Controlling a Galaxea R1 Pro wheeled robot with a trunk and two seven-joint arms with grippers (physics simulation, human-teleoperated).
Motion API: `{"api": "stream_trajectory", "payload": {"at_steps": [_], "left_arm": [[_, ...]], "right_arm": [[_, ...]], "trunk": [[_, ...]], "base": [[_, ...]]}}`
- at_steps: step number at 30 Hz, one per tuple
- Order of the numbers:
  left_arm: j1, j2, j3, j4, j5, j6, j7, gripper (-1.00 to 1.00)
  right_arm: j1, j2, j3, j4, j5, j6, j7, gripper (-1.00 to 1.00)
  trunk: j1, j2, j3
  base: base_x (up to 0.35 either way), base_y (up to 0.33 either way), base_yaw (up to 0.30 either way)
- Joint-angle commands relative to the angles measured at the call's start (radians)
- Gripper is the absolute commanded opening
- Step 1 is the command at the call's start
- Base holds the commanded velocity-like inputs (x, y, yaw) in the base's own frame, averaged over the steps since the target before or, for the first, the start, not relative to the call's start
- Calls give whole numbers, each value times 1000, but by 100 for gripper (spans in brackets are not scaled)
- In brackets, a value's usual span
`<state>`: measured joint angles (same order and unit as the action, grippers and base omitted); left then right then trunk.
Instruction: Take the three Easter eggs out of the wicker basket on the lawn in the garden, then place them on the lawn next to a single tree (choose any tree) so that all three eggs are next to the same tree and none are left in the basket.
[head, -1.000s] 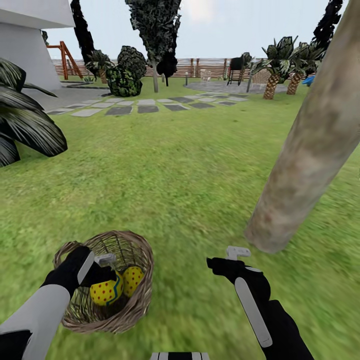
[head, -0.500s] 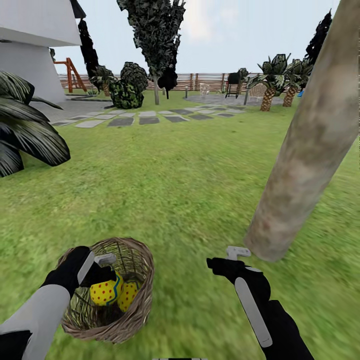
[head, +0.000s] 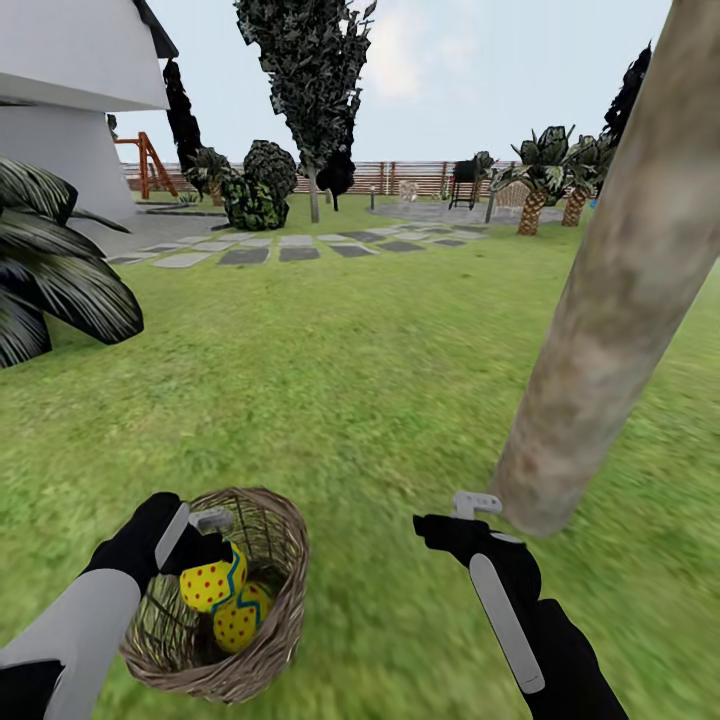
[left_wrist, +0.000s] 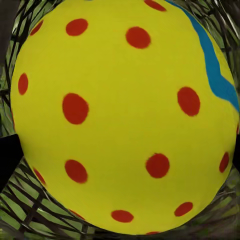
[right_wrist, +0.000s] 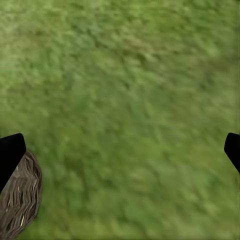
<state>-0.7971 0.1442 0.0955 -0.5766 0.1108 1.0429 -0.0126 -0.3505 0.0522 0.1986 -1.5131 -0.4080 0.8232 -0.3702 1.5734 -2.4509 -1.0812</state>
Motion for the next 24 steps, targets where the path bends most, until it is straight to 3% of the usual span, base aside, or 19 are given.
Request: {"api": "stream_trajectory", "payload": {"at_steps": [1, 15, 20, 24], "left_arm": [[0, 0, 2, 1, 1, 4, 0, -100], [0, -3, 0, 11, -2, 4, 0, -100], [-38, -3, 0, 122, -3, 4, 0, -100], [-56, -3, 0, 162, -3, 4, 0, -100]], "right_arm": [[-1, 0, 1, -1, -11, 2, -10, 100], [-1, 0, -12, -1, -11, 4, -10, 100], [-1, 0, -25, 3, -13, 4, -10, 100], [-1, 0, -28, 4, -14, 4, -10, 100]], "trunk": [[-4, 7, 2], [-58, 105, 46], [-77, 140, 62], [-92, 168, 74]], "base": [[0, 0, 0], [0, 0, 0], [0, 0, 0], [0, 0, 0]]}}
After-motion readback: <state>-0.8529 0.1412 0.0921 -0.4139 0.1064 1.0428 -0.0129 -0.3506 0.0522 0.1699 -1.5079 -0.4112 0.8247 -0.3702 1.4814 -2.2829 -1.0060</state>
